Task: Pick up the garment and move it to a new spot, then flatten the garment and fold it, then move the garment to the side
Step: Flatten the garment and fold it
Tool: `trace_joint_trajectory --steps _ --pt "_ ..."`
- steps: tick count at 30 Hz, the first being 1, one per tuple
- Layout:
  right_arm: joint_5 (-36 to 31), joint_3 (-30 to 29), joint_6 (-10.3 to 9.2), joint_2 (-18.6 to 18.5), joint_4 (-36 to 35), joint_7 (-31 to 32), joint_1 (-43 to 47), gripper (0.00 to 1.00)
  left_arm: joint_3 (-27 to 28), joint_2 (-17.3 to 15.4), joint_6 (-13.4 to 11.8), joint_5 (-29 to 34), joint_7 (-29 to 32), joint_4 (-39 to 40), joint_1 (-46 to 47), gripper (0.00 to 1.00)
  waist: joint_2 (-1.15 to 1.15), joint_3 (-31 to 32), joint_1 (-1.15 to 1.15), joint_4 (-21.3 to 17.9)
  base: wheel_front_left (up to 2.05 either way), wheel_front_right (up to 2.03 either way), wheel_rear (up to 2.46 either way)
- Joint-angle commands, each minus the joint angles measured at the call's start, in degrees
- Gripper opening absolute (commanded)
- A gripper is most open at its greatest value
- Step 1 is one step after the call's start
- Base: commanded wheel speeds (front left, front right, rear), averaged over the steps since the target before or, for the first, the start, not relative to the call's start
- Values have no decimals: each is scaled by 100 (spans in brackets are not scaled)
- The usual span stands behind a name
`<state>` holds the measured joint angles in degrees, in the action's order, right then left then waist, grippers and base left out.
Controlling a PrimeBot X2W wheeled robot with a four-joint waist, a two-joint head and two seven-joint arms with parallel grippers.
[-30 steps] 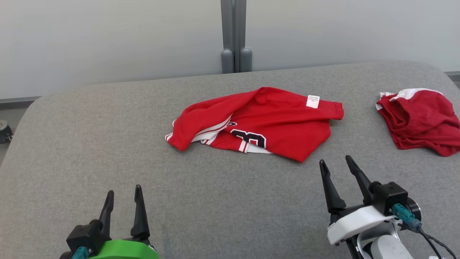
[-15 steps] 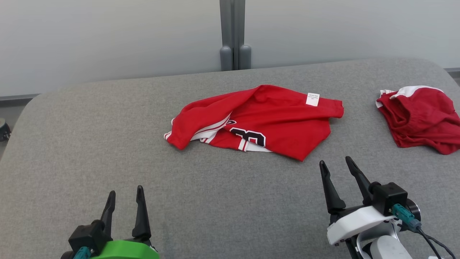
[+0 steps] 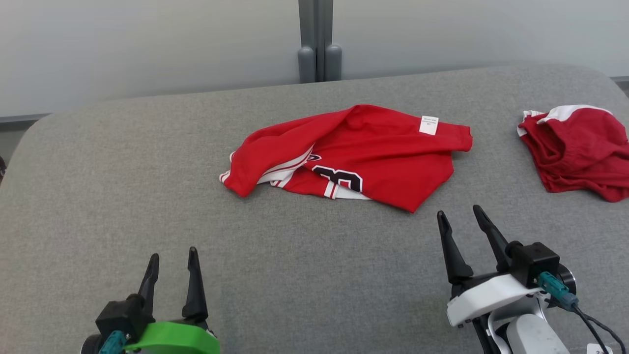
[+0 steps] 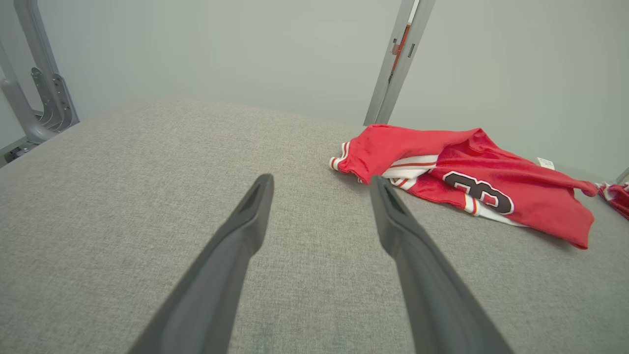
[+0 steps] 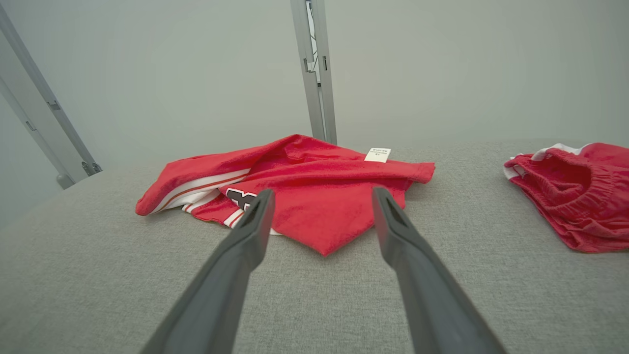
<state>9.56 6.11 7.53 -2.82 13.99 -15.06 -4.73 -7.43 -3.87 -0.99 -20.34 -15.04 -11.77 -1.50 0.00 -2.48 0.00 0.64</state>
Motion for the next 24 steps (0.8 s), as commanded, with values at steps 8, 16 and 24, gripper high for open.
trace_joint_trajectory --steps 8,16,24 --pt "-30 22 -9 -14 -153 -16 -360 100 -499 -16 239 429 78 -211 867 100 0 -757 0 -329 0 0 0" --pt "18 97 -9 -12 -244 -16 -683 100 -859 -88 464 754 276 -1124 2204 100 0 -1488 0 -848 0 0 0" --pt "161 87 -9 -11 -283 -16 -832 100 -1020 -153 562 897 161 -2245 3296 100 0 -1849 0 -1308 0 0 0"
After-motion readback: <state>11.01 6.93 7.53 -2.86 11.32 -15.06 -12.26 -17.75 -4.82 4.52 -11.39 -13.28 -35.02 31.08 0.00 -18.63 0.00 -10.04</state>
